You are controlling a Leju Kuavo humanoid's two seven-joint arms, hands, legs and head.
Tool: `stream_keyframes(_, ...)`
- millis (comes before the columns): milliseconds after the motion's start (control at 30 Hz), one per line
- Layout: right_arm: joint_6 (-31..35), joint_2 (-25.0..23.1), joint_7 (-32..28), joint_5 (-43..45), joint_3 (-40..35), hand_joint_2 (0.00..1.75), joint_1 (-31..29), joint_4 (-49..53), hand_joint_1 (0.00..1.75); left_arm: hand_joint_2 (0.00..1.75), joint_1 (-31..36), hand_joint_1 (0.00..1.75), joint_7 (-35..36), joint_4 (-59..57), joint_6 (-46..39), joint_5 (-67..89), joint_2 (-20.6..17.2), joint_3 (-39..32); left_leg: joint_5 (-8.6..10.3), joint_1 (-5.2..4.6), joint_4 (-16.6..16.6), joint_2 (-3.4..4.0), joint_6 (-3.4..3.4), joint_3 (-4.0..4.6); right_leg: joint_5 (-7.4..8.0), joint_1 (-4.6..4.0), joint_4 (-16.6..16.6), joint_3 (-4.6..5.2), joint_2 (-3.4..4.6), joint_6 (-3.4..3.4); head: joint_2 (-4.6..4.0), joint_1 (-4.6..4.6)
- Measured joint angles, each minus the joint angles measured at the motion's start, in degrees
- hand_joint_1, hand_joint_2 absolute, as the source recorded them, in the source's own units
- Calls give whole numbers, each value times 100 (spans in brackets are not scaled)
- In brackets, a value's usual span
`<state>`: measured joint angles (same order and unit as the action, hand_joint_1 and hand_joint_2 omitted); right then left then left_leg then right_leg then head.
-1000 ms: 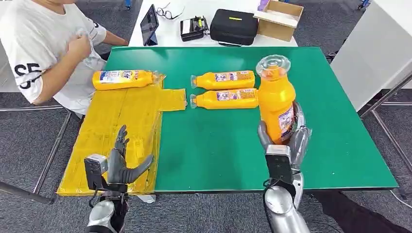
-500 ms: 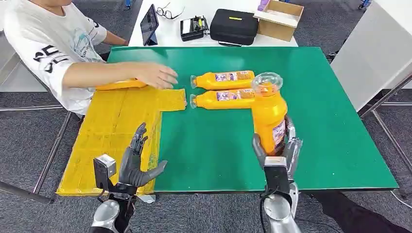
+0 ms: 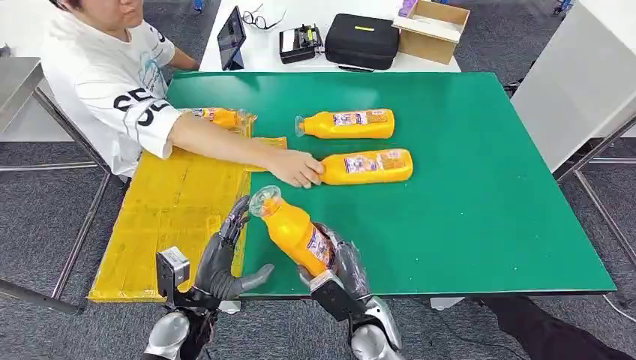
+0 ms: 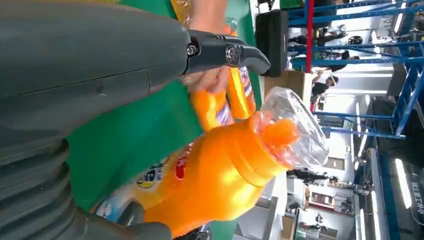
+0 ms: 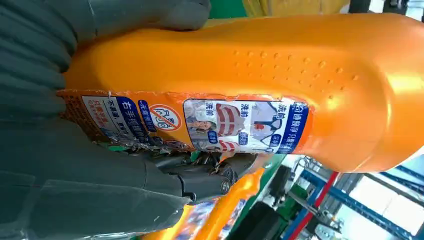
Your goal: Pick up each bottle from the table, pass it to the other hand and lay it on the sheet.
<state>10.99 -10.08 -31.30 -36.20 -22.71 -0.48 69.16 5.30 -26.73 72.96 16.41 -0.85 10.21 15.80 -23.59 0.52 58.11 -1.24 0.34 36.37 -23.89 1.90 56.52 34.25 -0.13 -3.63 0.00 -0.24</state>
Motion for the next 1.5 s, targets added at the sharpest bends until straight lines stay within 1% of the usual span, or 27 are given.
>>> stream_keyframes(133, -77, 0, 53, -169, -85, 175, -44, -96, 175, 175, 4, 0, 20, -7, 90, -46, -15, 4, 0, 0, 0, 1, 0, 0, 0, -2, 0, 1, 1, 0, 0, 2)
stream_keyframes(233, -94, -28, 162, -442, -337, 175, -186, -333, 175, 175, 20, 0, 42, -61, 184, -107, -26, 2, 1, 2, 0, 6, -1, -3, 0, -7, 0, 1, 4, 1, 0, 0)
stream_keyframes(367, 48, -103, 273, -693, -720, 175, -401, -674, 175, 175, 46, 0, 127, -164, 271, -188, -46, 26, 1, 5, 0, 6, -2, -4, 0, -10, 0, 1, 4, 1, 0, 0)
stream_keyframes(467, 57, -151, 297, -630, -944, 175, -572, -944, 175, 175, 90, 0, 157, -299, 314, -351, -70, 37, 2, 6, 0, 6, -2, -6, 0, -10, 0, -1, 4, 1, 0, 2)
stream_keyframes(867, 612, -269, 297, -772, -1318, 175, -1020, -1766, 175, 175, 312, 0, 485, -957, 793, -1333, -129, -44, 1, 6, 0, 8, -3, -37, 1, -10, -1, -26, 5, 3, 0, 0)
stream_keyframes(967, 599, -310, 282, -767, -1381, 175, -1125, -1932, 175, 175, 338, 0, 522, -1060, 959, -1687, -151, -57, 1, 7, -1, 14, -5, -42, 4, -12, -1, -25, 13, 7, 0, 2)
stream_keyframes(1067, 581, -339, 291, -745, -1456, 175, -1221, -2085, 175, 175, 336, 0, 527, -1104, 1132, -1967, -177, -70, 0, 7, -1, 35, -8, -48, 13, -14, -1, -21, 23, 20, 0, 0)
stream_keyframes(1100, 579, -350, 291, -732, -1471, 175, -1246, -2129, 175, 175, 336, 12, 533, -1108, 1163, -2017, -179, -74, 1, 7, -1, 36, -9, -49, 14, -15, -1, -22, 25, 21, 0, 0)
stream_keyframes(1133, 573, -354, 289, -728, -1486, 175, -1268, -2166, 175, 175, 336, 175, 533, -1110, 1182, -2041, -179, -79, 1, 8, -1, 37, -9, -51, 14, -15, -1, -23, 26, 21, 0, 0)
stream_keyframes(1500, 533, -435, 293, -715, -1620, 175, -1457, -2446, 175, 175, 325, 175, 398, -1110, 1200, -2153, -179, -114, 2, 10, -1, 65, -10, -61, 15, -16, -1, -27, 45, 22, 0, 2)
